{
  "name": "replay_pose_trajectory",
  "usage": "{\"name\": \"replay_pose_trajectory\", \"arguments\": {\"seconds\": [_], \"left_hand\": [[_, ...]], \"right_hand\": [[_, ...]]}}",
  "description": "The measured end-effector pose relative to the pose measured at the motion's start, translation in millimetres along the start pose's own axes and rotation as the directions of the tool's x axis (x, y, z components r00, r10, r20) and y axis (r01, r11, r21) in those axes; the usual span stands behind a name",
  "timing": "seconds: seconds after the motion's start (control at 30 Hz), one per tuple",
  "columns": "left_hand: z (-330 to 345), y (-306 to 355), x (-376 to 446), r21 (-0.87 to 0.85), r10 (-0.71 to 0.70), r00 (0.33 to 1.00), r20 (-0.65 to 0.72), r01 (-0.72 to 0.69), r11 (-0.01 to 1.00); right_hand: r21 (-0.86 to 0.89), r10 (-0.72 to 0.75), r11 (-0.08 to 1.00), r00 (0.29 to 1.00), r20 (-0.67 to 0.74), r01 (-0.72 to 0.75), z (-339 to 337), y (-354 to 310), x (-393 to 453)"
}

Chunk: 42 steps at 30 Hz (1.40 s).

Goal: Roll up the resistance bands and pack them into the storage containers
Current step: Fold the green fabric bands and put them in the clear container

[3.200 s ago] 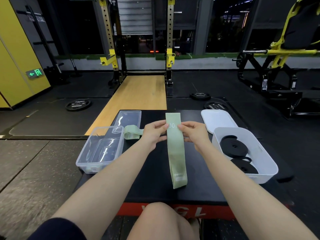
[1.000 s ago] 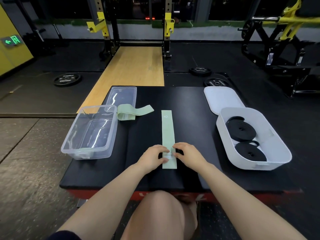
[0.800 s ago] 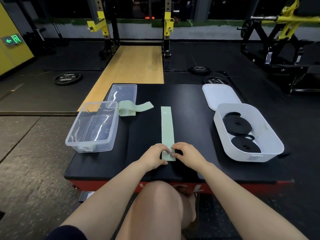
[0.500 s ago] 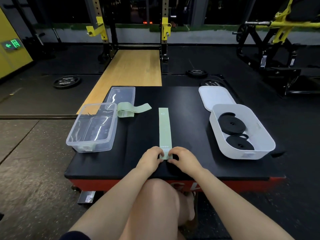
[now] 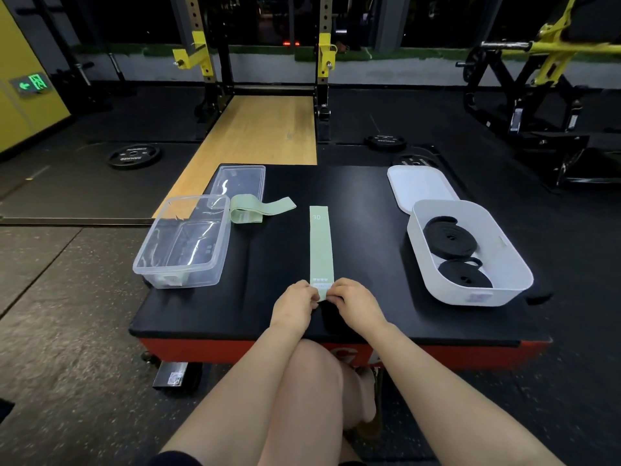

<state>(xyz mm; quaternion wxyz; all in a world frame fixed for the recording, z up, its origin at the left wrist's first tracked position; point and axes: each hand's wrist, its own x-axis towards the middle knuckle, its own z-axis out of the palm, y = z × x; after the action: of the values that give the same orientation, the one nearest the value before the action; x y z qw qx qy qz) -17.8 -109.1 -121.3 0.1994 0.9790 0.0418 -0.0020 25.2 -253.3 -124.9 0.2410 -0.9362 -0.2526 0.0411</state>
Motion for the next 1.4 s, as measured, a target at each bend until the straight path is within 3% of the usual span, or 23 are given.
{"name": "replay_pose_trajectory", "arguments": {"seconds": [0.4,0.67,1.0,1.2,1.4], "left_hand": [[-1,-1,-4,-0.103,-0.054,0.998,0.008,0.055,0.993],[-1,2,0,-0.146,-0.127,0.992,0.003,0.126,0.981],[4,-2,3,-0.219,-0.107,0.994,-0.020,0.100,0.971],[5,-2,7,-0.248,-0.146,0.989,0.001,0.141,0.958],[5,-2,14,-0.330,-0.216,0.976,0.043,0.217,0.919]], "right_hand": [[0.071,0.056,0.996,0.995,0.078,-0.062,-2,2,0],[0.158,0.118,0.981,0.993,-0.002,-0.116,0,2,-3],[0.152,0.136,0.980,0.990,-0.027,-0.130,2,0,1],[-0.032,-0.069,0.997,0.989,-0.132,0.065,9,3,-8],[-0.232,-0.268,0.946,0.949,-0.165,0.227,6,8,-12]]}}
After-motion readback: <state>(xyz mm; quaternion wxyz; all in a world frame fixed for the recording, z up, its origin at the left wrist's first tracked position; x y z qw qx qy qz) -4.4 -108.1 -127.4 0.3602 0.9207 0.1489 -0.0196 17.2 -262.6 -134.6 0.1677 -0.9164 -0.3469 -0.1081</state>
